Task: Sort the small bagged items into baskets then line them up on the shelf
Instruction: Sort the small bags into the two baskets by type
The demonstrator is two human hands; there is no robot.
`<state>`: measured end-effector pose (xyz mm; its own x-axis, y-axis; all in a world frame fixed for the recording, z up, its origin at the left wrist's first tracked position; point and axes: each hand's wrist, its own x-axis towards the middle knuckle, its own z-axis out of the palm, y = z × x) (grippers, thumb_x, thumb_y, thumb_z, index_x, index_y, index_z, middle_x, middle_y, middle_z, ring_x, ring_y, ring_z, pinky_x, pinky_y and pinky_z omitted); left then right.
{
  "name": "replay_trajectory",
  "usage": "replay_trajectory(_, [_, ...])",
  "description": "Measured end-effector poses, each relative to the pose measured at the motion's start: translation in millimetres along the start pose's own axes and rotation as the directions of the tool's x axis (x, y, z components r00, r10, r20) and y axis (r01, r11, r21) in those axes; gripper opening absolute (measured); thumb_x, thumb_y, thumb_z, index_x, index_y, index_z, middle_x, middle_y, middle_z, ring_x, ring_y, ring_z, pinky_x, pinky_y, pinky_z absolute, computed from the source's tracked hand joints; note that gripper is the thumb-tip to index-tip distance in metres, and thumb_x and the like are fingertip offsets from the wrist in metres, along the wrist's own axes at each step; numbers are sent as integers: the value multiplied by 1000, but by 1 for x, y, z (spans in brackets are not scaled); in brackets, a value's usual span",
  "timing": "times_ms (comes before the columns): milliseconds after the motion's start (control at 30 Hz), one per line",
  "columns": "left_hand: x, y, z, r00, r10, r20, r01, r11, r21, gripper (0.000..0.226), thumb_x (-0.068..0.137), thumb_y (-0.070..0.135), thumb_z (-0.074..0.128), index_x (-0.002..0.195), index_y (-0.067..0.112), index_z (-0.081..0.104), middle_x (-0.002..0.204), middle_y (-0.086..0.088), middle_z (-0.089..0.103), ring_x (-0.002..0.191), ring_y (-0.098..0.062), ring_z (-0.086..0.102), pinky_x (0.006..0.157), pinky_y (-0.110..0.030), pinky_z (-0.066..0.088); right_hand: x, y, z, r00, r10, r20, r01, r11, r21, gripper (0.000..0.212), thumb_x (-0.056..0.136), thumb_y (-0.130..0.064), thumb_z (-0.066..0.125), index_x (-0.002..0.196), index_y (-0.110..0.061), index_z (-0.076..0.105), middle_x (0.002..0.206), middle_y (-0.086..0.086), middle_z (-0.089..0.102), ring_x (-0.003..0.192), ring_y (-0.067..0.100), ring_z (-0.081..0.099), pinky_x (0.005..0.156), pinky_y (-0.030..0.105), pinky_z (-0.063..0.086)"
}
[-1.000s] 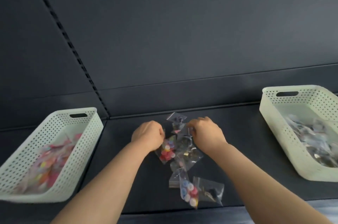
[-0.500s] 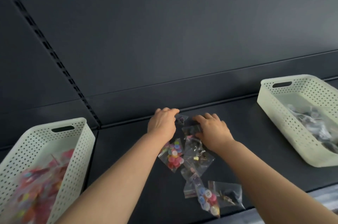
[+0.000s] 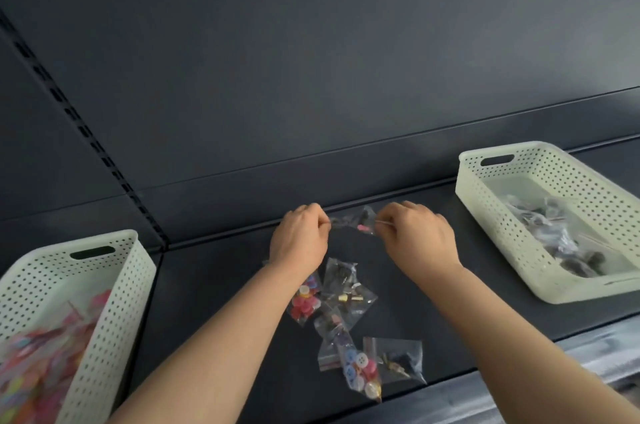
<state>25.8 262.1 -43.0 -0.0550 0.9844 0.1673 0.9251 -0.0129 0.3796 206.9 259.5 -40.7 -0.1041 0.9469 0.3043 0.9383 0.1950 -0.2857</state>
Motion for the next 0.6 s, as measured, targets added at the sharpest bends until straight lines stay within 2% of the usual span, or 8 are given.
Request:
replay_trajectory(133, [3, 56, 5, 995, 103, -12, -103, 977, -185, 9, 94, 18, 56, 91, 17, 64, 96, 4, 62, 89, -16, 59, 76, -34, 49, 5, 52, -39, 986, 107, -128, -116, 991, -71, 19, 93, -34, 48, 98, -28, 65, 97, -2, 65, 96, 26, 59, 72, 34, 35])
replay_trajectory(267, [6, 110, 22, 987, 159, 36, -145, 958, -249, 10, 92, 18, 56, 88, 20, 65, 93, 6, 61, 87, -14, 58, 78, -38, 52, 2, 119, -70, 934, 320, -159, -336, 937, -91, 24, 95, -34, 46, 106, -27, 65, 104, 2, 65, 98, 27, 59, 77, 35, 38])
replay_trajectory(367, [10, 150, 33, 980, 198, 15, -185, 941, -283, 10, 91, 18, 57, 87, 20, 65, 92, 6, 60, 86, -13, 57, 78, -37, 52, -1, 159, -85, 898, 416, -141, -430, 898, -94, 30, 96, -37, 45, 120, -25, 59, 111, 3, 64, 104, 27, 58, 81, 37, 40])
replay_trajectory(467, [17, 188, 43, 972, 234, -21, -230, 926, -301, 9, 91, 18, 58, 86, 19, 66, 93, 5, 60, 85, -12, 57, 77, -34, 51, -5, 186, -91, 897, 437, -68, -441, 893, -87, 34, 97, -34, 45, 129, -24, 53, 117, 1, 63, 107, 24, 58, 83, 36, 46])
replay_trajectory(600, [30, 231, 56, 970, 241, -42, -242, 921, -305, 9, 91, 18, 58, 86, 17, 66, 95, 6, 60, 86, -12, 57, 77, -33, 52, -9, 200, -92, 934, 352, -60, -356, 931, -76, 31, 96, -23, 44, 123, -29, 58, 114, -7, 64, 101, 18, 59, 77, 37, 53])
